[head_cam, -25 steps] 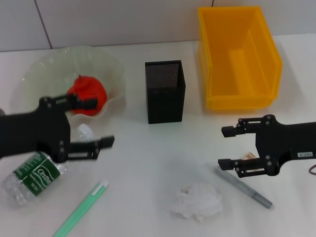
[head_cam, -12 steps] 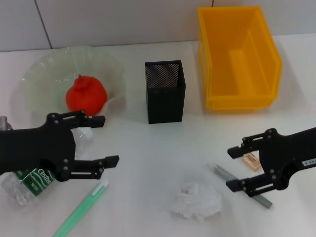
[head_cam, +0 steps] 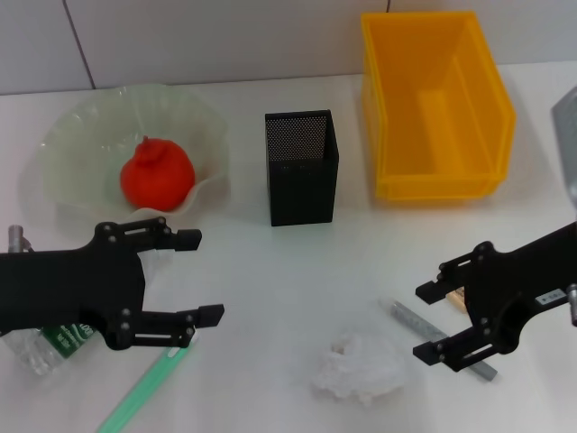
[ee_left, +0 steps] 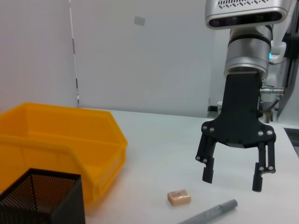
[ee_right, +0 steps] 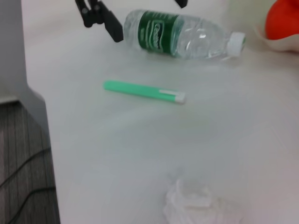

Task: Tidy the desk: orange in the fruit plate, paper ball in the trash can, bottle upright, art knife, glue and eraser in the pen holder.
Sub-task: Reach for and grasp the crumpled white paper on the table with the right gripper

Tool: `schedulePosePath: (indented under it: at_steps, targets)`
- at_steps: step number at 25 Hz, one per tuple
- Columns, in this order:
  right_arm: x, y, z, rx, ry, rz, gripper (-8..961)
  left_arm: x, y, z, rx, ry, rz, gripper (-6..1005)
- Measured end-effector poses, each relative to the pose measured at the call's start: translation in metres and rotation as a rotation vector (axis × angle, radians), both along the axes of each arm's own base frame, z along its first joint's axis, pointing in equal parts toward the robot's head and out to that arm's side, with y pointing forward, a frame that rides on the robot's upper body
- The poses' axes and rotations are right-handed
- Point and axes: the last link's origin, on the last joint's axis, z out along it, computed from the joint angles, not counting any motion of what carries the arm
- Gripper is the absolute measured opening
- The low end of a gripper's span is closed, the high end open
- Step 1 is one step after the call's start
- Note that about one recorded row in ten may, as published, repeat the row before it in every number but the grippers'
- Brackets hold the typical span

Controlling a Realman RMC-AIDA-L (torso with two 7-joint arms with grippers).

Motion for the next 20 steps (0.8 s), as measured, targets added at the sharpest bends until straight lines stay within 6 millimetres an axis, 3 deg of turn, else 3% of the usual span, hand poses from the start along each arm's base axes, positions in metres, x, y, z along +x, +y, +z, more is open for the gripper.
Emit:
schedulePosePath:
  at_steps: [8, 20]
  targets:
    - [-0.004, 0.002, -0.012, -0.032, -0.043, 0.003, 727, 0.0, -0.002, -0.007, -0.032, 0.009, 0.0, 857]
    - [-0.005, 0.004, -0.047, -0.052, -0.061, 0.048, 726, 0.001, -0.003, -0.012, -0.054, 0.026, -0.009, 857]
